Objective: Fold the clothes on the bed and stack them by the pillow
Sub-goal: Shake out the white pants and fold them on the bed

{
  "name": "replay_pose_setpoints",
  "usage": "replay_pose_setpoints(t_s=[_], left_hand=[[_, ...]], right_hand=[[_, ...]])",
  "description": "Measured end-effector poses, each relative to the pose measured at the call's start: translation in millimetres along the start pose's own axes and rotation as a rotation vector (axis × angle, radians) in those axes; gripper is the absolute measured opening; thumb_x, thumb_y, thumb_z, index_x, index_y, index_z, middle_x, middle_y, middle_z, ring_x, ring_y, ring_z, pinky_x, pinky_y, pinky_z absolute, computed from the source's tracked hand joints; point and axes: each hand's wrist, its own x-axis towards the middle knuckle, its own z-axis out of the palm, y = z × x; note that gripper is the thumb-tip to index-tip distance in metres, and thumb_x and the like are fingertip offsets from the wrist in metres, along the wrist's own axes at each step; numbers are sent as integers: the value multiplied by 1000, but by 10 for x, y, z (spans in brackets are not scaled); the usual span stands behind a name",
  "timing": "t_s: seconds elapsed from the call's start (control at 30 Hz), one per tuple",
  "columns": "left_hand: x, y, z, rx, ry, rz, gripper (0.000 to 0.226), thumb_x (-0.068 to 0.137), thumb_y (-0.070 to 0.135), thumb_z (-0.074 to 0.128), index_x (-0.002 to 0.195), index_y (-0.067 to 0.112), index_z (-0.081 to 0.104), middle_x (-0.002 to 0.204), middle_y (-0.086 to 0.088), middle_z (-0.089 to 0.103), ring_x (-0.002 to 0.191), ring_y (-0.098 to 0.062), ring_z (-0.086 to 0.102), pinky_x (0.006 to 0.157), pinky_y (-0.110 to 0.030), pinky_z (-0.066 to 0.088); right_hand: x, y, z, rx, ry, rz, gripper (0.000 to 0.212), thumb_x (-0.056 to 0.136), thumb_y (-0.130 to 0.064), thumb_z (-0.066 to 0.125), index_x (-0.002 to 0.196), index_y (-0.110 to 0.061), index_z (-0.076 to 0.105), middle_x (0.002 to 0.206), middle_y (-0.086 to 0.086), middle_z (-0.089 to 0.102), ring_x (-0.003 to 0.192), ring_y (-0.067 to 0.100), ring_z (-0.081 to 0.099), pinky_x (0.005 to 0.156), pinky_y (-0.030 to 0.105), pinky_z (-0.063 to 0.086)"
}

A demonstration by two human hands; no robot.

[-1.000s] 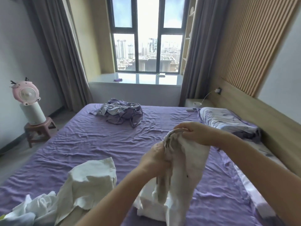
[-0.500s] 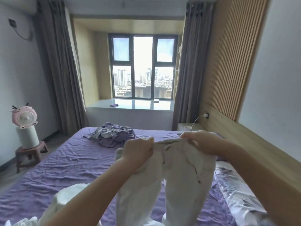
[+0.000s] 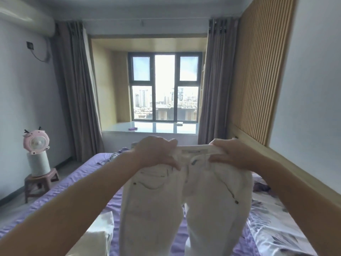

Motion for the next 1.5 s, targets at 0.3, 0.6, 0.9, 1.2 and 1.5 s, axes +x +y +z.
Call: replay_pose_setpoints(t_s=[0.3,0.6,0.9,1.2,1.5], left_hand=[[392,-351,-996,143,88,13,45,82,56,58,94,19,35,72,7,45,72,-20,52,57,-27,28],[494,-436,-1140,145,200,-108,30,92,49,46,92,22,34,80,2,51,74,-21,51,59,-27,28],[465,-207,-778,-291,81,-227,45,83,43,62,58,14,37,62,3,39,63,-15,43,60,-26,36],[150,-180,-817,-1215,-117,-311,28,76,19,74,97,1,70,83,-10,65,72,-19,61,65,-30,52],[-114,-126,-379,-1744,157,-398,11,85,20,66,91,11,70,88,-5,67,79,-15,62,74,-32,48]], right_hand=[[292,-37,-1085,-57,74,-57,34,80,-49,63,63,-24,50,61,-7,52,55,2,46,53,22,33],[305,-202,-1361,-76,142,28,30,82,-47,61,64,-27,49,65,-6,52,58,8,48,54,23,32],[376,-487,-900,60,42,306,32,73,-34,70,78,-3,63,67,5,59,57,14,51,50,23,36],[443,-1032,-592,899,65,438,85,79,-10,72,147,-17,20,120,15,54,70,16,69,48,23,53],[492,-1075,-305,1096,358,435,67,83,-4,65,141,-22,36,129,14,52,91,28,68,71,40,59]])
